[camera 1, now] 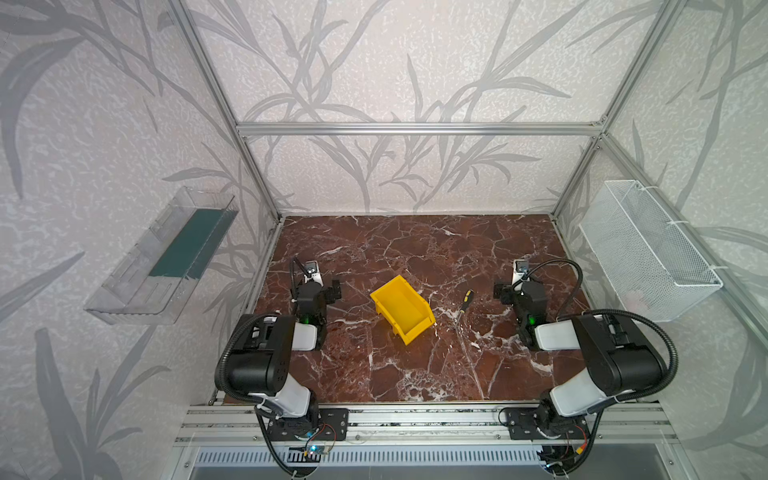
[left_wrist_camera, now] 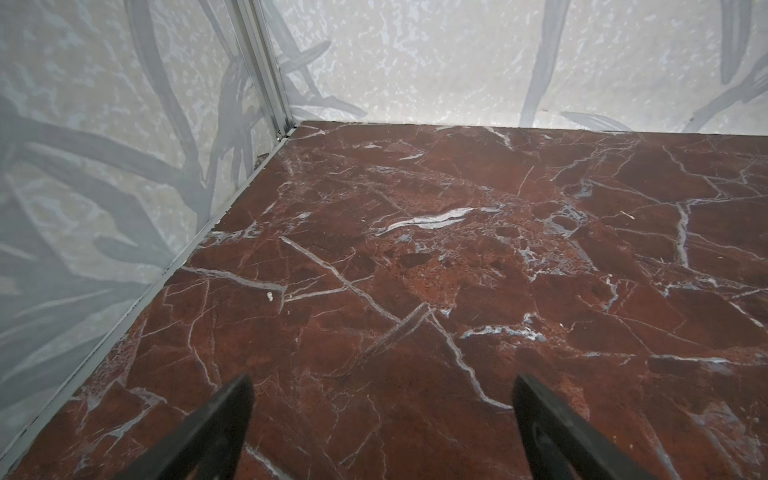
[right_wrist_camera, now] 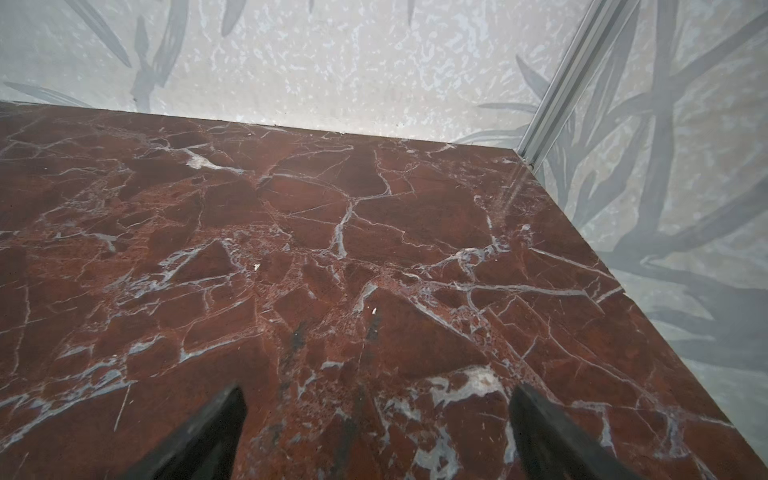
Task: Put the screwdriver in the bin
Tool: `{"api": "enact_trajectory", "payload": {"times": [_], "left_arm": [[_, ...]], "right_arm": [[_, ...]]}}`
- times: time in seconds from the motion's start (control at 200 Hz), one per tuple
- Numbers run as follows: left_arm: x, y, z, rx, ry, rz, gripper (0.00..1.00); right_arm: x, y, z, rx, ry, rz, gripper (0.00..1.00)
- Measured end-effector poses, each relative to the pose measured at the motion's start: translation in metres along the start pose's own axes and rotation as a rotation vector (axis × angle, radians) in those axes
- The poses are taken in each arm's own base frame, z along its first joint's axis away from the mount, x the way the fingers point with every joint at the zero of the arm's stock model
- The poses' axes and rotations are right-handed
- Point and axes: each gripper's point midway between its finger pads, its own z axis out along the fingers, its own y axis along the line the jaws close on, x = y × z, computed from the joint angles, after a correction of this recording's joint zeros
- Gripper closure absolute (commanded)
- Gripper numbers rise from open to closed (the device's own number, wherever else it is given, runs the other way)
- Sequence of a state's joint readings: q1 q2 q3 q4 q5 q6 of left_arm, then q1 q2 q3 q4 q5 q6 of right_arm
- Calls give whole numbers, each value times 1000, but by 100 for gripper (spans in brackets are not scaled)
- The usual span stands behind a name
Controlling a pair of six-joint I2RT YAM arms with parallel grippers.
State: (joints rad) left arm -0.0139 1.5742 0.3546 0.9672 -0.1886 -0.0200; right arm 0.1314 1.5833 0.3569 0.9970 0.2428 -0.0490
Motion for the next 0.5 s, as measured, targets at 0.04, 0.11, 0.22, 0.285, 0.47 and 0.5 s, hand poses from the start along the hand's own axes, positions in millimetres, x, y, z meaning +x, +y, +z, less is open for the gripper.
{"api": "enact_trajectory", "payload": {"times": [0.04,0.11,0.22,0.285,0.47,0.5], "left_arm": [[1,0,0,0,3,1,1],[2,1,0,0,7,1,1],[3,0,0,2,11,2,1],[3,0,0,3,12,2,1],[4,0,0,8,16,1,1],[4,0,0,8,16,1,1]], "right_arm": [[0,0,0,0,0,0,1],[0,0,0,0,0,0,1],[0,0,0,0,0,0,1],[0,0,0,0,0,0,1],[0,0,0,0,0,0,1],[0,0,0,0,0,0,1]]}}
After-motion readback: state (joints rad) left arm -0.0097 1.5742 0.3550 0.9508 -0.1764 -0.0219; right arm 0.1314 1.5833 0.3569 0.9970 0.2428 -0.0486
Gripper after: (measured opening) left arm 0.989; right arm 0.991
